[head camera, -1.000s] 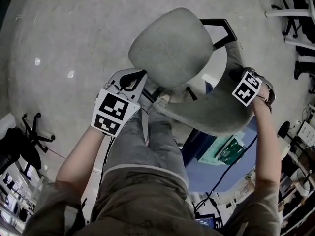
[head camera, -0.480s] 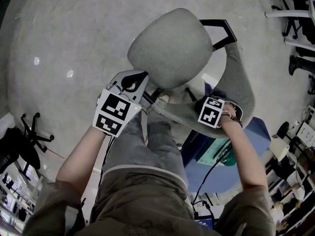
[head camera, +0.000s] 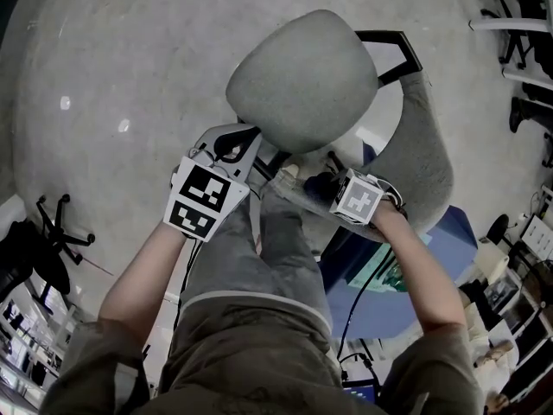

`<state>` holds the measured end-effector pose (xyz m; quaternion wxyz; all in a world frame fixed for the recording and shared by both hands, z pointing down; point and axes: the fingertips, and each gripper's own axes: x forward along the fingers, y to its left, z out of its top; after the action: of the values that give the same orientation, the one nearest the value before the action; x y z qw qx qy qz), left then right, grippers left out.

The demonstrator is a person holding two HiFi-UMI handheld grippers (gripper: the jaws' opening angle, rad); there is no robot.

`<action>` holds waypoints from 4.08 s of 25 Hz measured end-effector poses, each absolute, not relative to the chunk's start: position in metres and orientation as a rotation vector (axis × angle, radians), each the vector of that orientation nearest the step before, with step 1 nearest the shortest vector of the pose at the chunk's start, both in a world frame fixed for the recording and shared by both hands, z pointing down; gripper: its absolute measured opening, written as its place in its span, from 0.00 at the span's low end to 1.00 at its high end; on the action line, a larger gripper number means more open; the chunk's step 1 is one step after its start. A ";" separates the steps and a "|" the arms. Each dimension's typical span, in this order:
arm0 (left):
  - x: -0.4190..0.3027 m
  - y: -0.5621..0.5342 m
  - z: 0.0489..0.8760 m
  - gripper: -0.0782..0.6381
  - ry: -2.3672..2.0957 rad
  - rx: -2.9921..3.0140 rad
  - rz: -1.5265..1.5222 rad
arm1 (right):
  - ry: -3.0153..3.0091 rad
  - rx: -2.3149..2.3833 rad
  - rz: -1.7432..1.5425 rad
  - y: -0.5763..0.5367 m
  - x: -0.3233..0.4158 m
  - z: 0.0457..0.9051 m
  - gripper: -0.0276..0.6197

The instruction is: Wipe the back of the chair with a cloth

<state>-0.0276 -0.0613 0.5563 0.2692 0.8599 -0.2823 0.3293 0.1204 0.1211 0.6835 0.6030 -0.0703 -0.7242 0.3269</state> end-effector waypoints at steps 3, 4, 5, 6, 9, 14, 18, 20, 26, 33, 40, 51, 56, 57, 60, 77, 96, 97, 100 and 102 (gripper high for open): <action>-0.026 -0.057 0.557 0.13 -0.759 2.314 0.887 | -1.500 -0.259 0.538 0.126 0.176 0.699 0.17; -0.025 -0.056 0.558 0.13 -0.758 2.313 0.889 | -1.461 -0.265 0.494 0.122 0.194 0.702 0.17; -0.026 -0.056 0.559 0.13 -0.757 2.312 0.891 | -1.428 -0.260 0.469 0.116 0.209 0.705 0.17; -0.027 -0.055 0.560 0.13 -0.756 2.309 0.896 | -1.395 -0.248 0.449 0.109 0.225 0.707 0.17; -0.030 -0.053 0.563 0.13 -0.757 2.299 0.908 | -1.293 -0.160 0.384 0.076 0.272 0.712 0.17; -0.033 -0.051 0.564 0.13 -0.748 2.296 0.917 | -1.218 0.069 0.267 -0.005 0.320 0.706 0.17; -0.030 -0.052 0.562 0.13 -0.741 2.303 0.915 | -1.212 0.246 0.175 -0.067 0.338 0.692 0.17; -0.028 -0.053 0.561 0.13 -0.740 2.304 0.909 | -1.210 0.296 0.136 -0.085 0.345 0.691 0.17; -0.028 -0.052 0.562 0.13 -0.750 2.292 0.905 | -1.218 0.017 0.332 0.006 0.310 0.722 0.17; -0.039 -0.047 0.570 0.13 -0.757 2.268 0.940 | -1.420 -0.211 0.627 0.115 0.197 0.723 0.17; -0.040 -0.045 0.568 0.13 -0.752 2.280 0.945 | -1.705 -0.215 0.721 0.123 0.091 0.696 0.17; -0.042 -0.042 0.560 0.13 -0.742 2.310 0.958 | -1.331 -0.207 0.434 0.099 0.233 0.715 0.17; -0.040 -0.048 0.543 0.13 -0.739 2.354 0.960 | -1.179 0.004 0.334 0.045 0.300 0.691 0.17; -0.039 -0.049 0.539 0.13 -0.741 2.361 0.958 | -1.165 0.051 0.320 0.035 0.308 0.683 0.17; -0.033 -0.053 0.522 0.13 -0.742 2.383 0.947 | -1.143 0.167 0.309 0.017 0.325 0.657 0.17; 0.016 -0.081 0.420 0.13 -0.654 2.639 0.908 | -1.636 1.046 0.476 -0.064 0.261 0.477 0.17; 0.046 -0.118 0.213 0.13 -0.771 3.036 0.526 | -2.269 1.770 0.324 -0.059 0.190 0.234 0.17; 0.047 -0.119 0.205 0.13 -0.774 3.052 0.504 | -2.281 1.777 0.267 -0.057 0.190 0.222 0.17; 0.048 -0.115 0.185 0.13 -0.771 3.094 0.452 | -2.328 1.806 0.144 -0.050 0.188 0.187 0.17; 0.050 -0.111 0.171 0.13 -0.773 3.125 0.419 | -2.353 1.850 0.091 -0.042 0.190 0.164 0.17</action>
<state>0.0498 -0.1110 0.1711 -0.0525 0.9613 -0.2377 0.1289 0.1899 -0.0423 0.1637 0.0732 0.6162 -0.7836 0.0302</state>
